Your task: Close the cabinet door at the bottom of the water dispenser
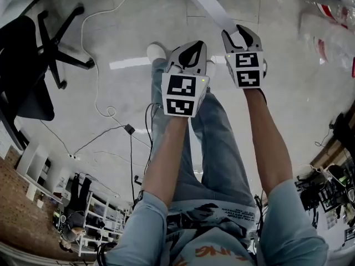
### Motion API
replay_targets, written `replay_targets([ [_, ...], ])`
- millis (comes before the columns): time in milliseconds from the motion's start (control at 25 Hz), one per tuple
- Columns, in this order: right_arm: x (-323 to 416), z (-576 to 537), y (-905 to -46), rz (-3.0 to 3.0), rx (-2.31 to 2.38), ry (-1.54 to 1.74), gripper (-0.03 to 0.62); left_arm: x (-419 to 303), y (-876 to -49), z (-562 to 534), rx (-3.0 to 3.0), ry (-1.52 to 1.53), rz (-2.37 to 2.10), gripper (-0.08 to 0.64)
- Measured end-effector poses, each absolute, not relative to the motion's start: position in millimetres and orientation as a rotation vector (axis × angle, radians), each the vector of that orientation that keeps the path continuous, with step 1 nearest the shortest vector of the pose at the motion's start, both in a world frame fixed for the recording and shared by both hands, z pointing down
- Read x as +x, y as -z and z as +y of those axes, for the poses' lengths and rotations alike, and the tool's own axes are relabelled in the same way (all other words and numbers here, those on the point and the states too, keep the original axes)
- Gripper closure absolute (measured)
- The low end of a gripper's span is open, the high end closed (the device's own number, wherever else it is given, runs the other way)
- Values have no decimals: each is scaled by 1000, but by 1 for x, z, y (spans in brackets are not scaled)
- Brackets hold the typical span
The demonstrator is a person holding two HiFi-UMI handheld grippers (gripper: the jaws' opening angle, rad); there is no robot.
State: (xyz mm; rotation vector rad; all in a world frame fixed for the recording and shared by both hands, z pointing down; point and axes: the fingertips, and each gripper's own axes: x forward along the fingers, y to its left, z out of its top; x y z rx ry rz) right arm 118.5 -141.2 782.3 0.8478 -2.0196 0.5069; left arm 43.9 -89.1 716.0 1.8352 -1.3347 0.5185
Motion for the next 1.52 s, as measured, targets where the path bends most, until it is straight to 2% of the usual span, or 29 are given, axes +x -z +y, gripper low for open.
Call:
replay_targets([
  [360, 145, -187, -781, -2052, 883, -490, 393, 74, -709, -131, 1916, -549, -1305, 540],
  [920, 169, -238, -779, -2145, 908, -502, 390, 83, -709, -172, 1973, -569, -1328, 540],
  [1040, 174, -248, -785, -2185, 956, -586, 390, 82, -709, -179, 1994, -577, -1333, 540],
  [1240, 184, -287, -785, -2215, 1102, -670, 437, 95, -706, -190, 2011, -545, -1326, 540],
  [1520, 185, -327, -782, -2216, 1150, -645, 456, 97, -708, -206, 2007, -531, -1359, 540],
])
